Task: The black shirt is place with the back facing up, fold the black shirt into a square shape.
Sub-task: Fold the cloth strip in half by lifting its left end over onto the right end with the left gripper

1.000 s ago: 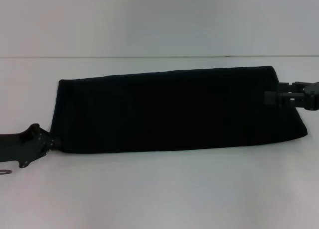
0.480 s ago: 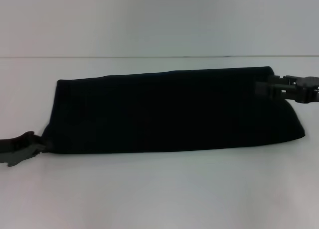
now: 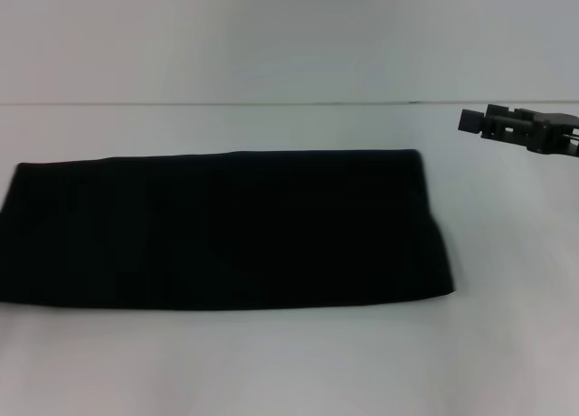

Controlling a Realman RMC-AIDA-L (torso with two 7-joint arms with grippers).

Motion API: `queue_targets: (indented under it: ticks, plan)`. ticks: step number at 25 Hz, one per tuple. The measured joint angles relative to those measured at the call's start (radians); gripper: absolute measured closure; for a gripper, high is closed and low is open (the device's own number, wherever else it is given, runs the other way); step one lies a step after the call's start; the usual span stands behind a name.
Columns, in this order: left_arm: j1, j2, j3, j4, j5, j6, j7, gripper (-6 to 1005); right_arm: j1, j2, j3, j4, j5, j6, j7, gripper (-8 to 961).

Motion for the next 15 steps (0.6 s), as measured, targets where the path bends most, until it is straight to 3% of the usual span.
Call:
queue_targets:
  ticks: [7,10,15]
  plan:
    - [0.009,0.035,-0.070,0.067,0.067,0.023,-0.003,968,0.005,-0.011,0.001,-0.004,0.001,0.012,-0.002,72]
    - [-0.002,0.039,-0.072,0.075,0.071,0.045,-0.009,968,-0.003,-0.020,0.001,-0.008,0.002,0.010,-0.002,72]
    - [-0.078,0.042,-0.065,0.063,0.051,0.148,-0.016,967,-0.020,-0.036,0.002,-0.008,0.008,0.009,-0.001,72]
